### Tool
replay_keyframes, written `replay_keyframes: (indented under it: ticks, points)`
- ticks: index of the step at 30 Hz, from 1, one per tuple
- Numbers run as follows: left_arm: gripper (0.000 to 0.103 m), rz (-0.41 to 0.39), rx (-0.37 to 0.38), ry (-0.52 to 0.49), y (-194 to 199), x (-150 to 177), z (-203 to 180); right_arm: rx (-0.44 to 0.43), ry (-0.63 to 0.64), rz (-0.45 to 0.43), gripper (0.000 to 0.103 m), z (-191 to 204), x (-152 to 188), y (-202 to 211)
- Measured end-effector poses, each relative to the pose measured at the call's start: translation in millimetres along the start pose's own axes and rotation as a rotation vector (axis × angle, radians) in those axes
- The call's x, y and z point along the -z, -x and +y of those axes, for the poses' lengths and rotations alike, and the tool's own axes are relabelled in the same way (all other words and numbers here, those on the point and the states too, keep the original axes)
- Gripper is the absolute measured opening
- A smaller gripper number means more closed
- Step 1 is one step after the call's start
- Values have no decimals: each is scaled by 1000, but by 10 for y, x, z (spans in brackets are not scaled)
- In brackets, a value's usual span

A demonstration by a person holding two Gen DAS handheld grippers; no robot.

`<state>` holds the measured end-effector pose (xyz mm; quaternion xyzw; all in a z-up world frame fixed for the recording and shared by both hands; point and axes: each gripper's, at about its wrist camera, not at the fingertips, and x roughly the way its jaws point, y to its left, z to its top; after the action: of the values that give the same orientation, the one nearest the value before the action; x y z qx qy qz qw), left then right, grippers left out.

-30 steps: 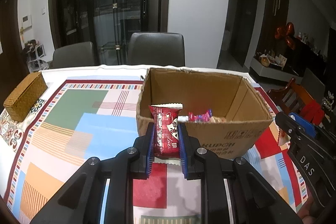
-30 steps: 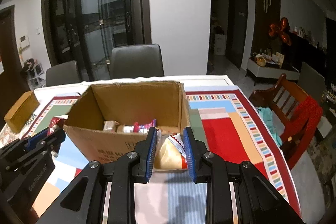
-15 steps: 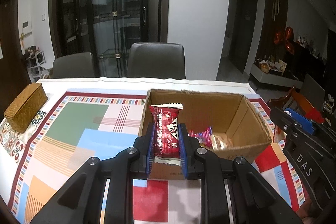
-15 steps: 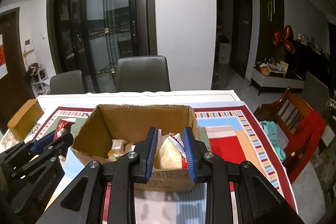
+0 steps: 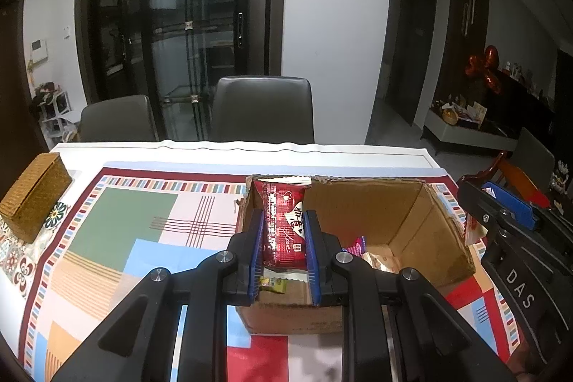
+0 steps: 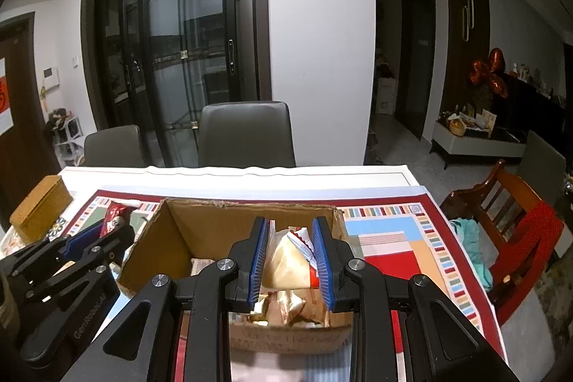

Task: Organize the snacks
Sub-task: 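Lower both grippers into the box and open them to drop the snacks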

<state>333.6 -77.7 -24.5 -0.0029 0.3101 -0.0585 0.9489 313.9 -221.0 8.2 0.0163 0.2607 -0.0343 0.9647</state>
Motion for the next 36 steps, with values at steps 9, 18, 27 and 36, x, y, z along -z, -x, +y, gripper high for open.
replay_keyframes:
  ticks: [9,18,27,36]
  points:
    - [22,30,6,-11,-263,-19,-6,-9,1,31,27,2,15,-228]
    - [22,51,9,-22,-425,-5,-8,-18,-3,66,29,-7,51,-414]
    - [49,30,-2,-25,-396,1,-3,-14,2,56,57,-26,40,-401]
    - [69,13,-27,-9,-296,-16,58,14,-5,27,80,-54,11,-295]
